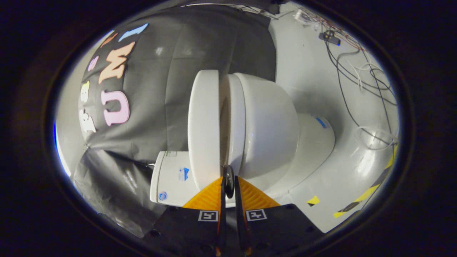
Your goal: Open the toilet lid.
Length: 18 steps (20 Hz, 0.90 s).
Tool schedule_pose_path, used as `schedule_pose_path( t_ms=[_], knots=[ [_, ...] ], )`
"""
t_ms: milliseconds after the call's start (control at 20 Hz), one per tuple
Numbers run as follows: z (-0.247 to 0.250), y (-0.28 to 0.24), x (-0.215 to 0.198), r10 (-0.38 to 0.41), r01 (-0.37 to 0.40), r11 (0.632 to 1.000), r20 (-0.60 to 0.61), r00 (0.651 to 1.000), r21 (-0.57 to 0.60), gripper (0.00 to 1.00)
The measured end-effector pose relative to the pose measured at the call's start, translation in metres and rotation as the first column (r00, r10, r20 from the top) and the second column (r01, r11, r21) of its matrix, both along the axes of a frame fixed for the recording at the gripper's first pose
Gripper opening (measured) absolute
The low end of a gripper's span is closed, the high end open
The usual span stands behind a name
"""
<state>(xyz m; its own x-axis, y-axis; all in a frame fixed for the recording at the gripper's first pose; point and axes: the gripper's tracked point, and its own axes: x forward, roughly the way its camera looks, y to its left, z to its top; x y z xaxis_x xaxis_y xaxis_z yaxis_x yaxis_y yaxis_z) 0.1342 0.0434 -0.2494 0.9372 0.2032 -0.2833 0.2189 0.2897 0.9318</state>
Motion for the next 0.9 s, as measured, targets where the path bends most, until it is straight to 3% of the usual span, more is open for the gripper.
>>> schedule_pose_path(
  t_ms=[200, 250, 300, 400, 650, 900],
  knots=[
    [-0.004, 0.002, -0.001, 0.046, -0.047, 0.992, -0.009, 0.999, -0.118, 0.14],
    [-0.006, -0.006, -0.001, 0.023, -0.027, 0.991, -0.034, 0.999, -0.132, 0.14],
    [-0.016, -0.001, 0.027, -0.011, 0.008, 0.996, -0.036, 0.999, -0.085, 0.14],
    [-0.024, -0.008, 0.012, -0.031, 0.027, 0.996, -0.047, 0.998, -0.080, 0.05],
    [-0.003, -0.005, 0.006, -0.056, 0.046, 0.993, -0.090, 0.994, -0.110, 0.04],
    [0.009, -0.003, 0.004, -0.132, 0.118, 0.986, -0.123, 0.984, -0.119, 0.02]
  ],
)
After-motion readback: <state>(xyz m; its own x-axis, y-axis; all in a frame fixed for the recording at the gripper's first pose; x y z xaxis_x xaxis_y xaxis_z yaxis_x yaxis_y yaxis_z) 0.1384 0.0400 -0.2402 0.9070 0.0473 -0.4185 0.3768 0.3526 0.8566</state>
